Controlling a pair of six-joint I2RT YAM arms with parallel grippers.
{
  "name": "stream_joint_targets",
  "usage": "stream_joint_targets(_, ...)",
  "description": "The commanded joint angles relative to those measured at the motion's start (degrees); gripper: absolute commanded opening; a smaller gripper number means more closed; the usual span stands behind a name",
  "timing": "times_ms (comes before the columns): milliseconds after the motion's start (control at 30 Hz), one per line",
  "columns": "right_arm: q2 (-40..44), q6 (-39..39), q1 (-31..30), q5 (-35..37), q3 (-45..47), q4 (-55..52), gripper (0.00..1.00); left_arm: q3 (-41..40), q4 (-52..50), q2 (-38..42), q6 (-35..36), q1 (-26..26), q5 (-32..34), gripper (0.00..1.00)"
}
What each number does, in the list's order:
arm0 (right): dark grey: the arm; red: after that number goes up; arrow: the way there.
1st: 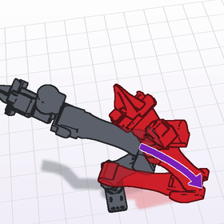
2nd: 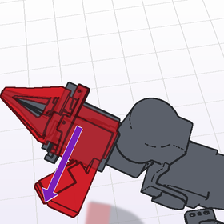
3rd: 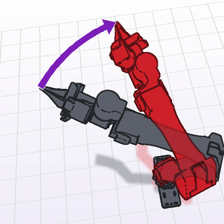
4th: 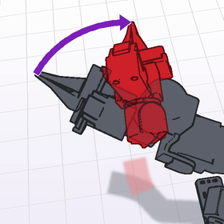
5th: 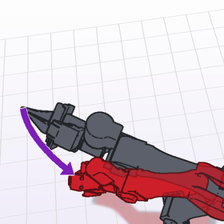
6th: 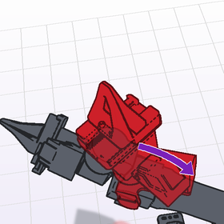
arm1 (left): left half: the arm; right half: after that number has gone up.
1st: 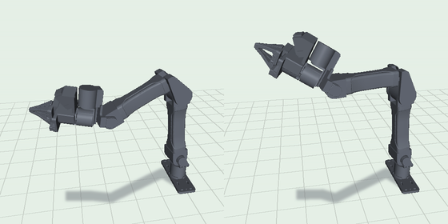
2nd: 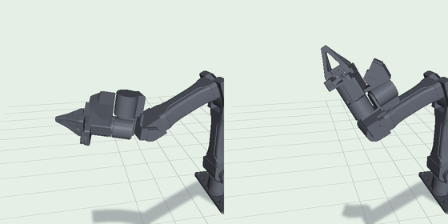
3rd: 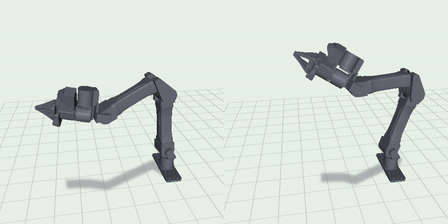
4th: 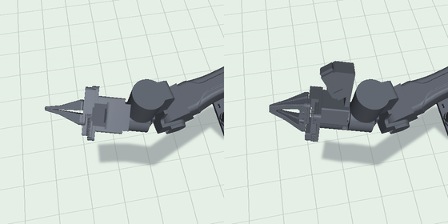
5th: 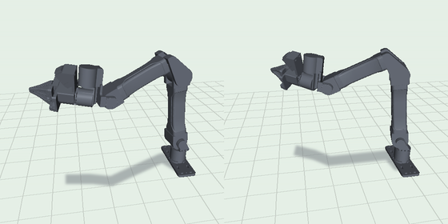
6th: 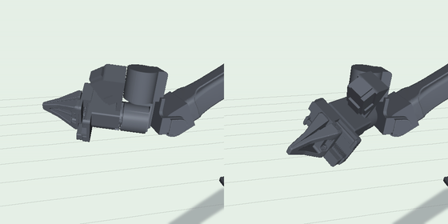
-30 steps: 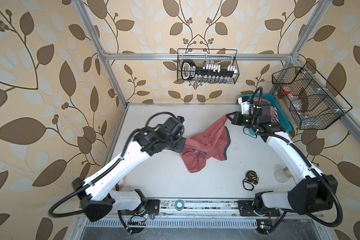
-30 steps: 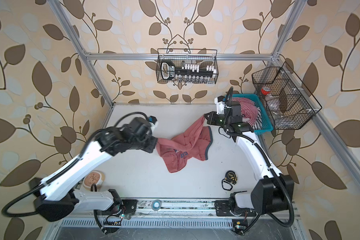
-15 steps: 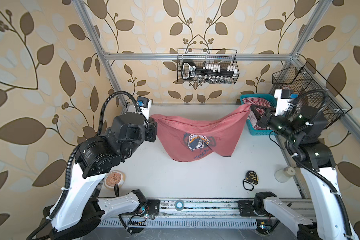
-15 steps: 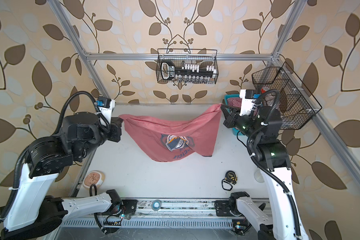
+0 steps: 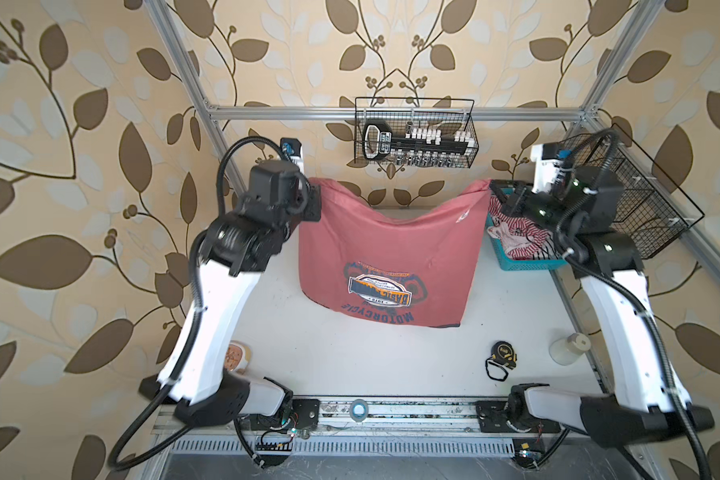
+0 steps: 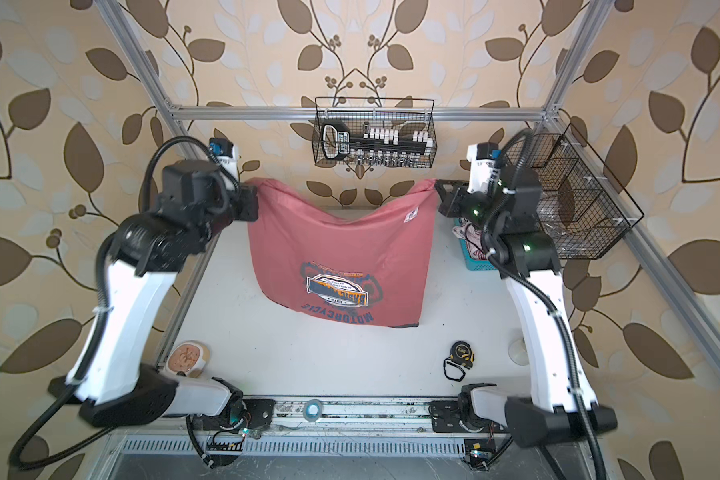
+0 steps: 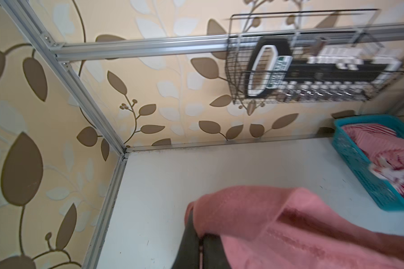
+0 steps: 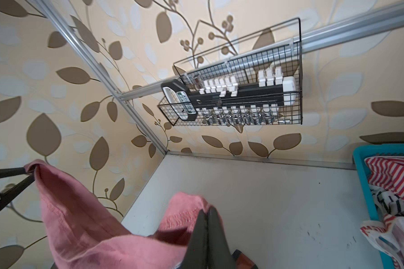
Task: Fold and stack tank tops
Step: Smooth out the tank top at the center of the table.
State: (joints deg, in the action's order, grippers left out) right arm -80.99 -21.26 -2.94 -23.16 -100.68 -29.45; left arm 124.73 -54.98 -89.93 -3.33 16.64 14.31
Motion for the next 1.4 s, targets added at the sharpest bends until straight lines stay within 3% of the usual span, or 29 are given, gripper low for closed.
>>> stream_joint_targets(0,-7.89,-0.05,1.12,-3.08,-12.51,-0.89,0.0,19.74,-2.18,-14.59,0.05,-6.55,-12.22,0.0)
stream_joint_targets(67,-13.91,-1.02,1.67,-5.25,-22.87,-1.88,0.0,42.52,-6.32,-25.29,0.3,-8.5,-15.47,0.0)
stream_joint_targets(100,-17.14,-2.07,2.03,-6.29,-28.57,-2.46,0.0,46.65,-4.48,-28.16,-1.22,-10.02,-18.03,0.0)
stream_joint_targets(133,-19.8,-3.2,2.43,-7.74,-34.34,-2.22,0.0,43.63,0.49,-27.21,-4.1,-12.21,-21.77,0.0)
stream_joint_targets(200,-22.9,-5.2,2.85,-9.49,-41.98,-0.57,0.0,28.04,15.21,-19.7,-11.07,-15.91,-28.2,0.0)
stream_joint_targets(267,-22.53,-6.84,3.1,-11.53,-43.25,4.26,0.0,14.72,28.64,-11.86,-14.81,-17.55,-29.85,0.0)
stream_joint_targets(367,-16.45,-7.62,3.2,-13.68,-34.79,14.12,0.0,11.48,33.97,-6.82,-15.01,-17.59,-30.24,0.0)
stream_joint_targets(467,-6.65,-6.47,3.25,-14.15,-19.63,24.46,0.0,10.23,36.63,-4.02,-15.13,-17.61,-32.56,0.0)
stream_joint_targets(600,5.26,-3.82,3.23,-13.41,0.01,32.09,0.0,-2.44,42.52,3.12,-15.78,-17.61,-36.0,0.0)
stream_joint_targets(767,13.44,-0.89,3.14,-13.95,12.47,28.11,0.0,-17.51,46.6,11.27,-17.12,-17.5,-36.54,0.0)
stream_joint_targets(800,15.75,-0.57,2.9,-14.18,16.93,27.7,0.0,-25.92,46.91,15.43,-17.4,-17.48,-38.78,0.0)
stream_joint_targets(833,20.92,1.61,0.87,-13.51,25.97,25.03,0.0,-41.95,47.67,22.72,-18.59,-16.57,-41.71,0.0)
stream_joint_targets(967,28.02,7.62,-7.56,-6.45,39.31,15.93,0.0,-61.38,43.39,30.33,-16.12,-10.39,-39.52,0.0)
stream_joint_targets(1167,33.11,6.59,-17.73,3.46,50.75,6.03,0.0,-74.78,30.75,38.15,-18.52,1.91,-34.71,0.0)
stream_joint_targets(1267,35.03,5.54,-18.79,5.8,52.47,3.0,0.0,-76.75,25.17,42.63,-19.94,7.33,-31.02,0.0)
stream_joint_targets(1367,35.63,5.59,-18.94,7.31,52.26,-1.0,0.0,-77.71,20.99,45.58,-21.64,9.4,-31.6,0.0)
